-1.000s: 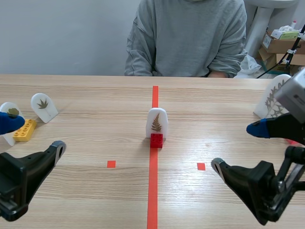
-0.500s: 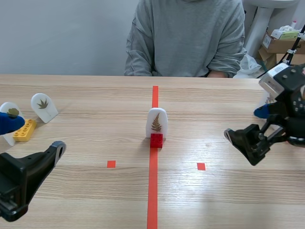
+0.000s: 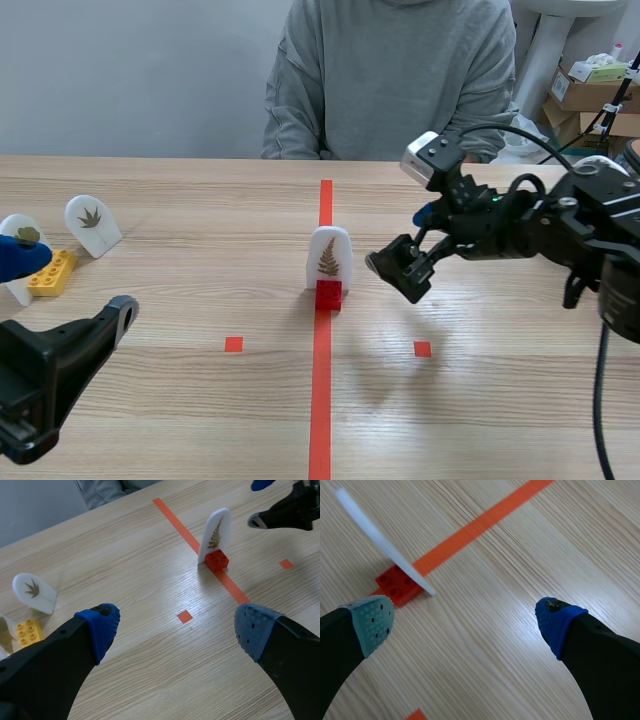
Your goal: Do the leaf sorting experiment
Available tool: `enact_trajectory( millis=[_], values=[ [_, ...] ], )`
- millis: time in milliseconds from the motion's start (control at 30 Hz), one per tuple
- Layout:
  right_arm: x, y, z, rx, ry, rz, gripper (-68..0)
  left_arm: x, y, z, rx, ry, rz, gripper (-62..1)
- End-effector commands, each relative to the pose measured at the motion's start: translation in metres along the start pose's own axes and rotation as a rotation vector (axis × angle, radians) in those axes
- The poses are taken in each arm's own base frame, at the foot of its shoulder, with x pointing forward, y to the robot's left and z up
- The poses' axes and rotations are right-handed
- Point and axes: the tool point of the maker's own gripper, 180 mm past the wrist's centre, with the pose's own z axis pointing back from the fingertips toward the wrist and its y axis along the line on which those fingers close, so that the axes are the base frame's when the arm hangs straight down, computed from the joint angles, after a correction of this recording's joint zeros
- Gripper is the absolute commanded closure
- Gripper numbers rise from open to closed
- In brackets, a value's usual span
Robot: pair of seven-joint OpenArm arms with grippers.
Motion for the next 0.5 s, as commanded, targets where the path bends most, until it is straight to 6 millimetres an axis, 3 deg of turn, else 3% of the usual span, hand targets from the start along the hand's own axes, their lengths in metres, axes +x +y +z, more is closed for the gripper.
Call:
enact_trajectory(
  millis=[0, 267, 467],
  values=[
    [0.022, -0.005, -0.003, -0.007, -0.052, 0.026, -57.7, 0.005, 0.0, 0.0, 0.0, -0.02, 0.005, -49.7],
    [0.033, 0.014, -0.038, 0.046, -0.044, 0.063, -57.7, 0.005, 0.0, 0.0, 0.0, -0.02, 0.005, -49.7],
    [0.029, 0.038, -0.052, 0.102, -0.014, 0.131, -57.3, 0.005, 0.0, 0.0, 0.0, -0.02, 0.005, -49.7]
  ],
)
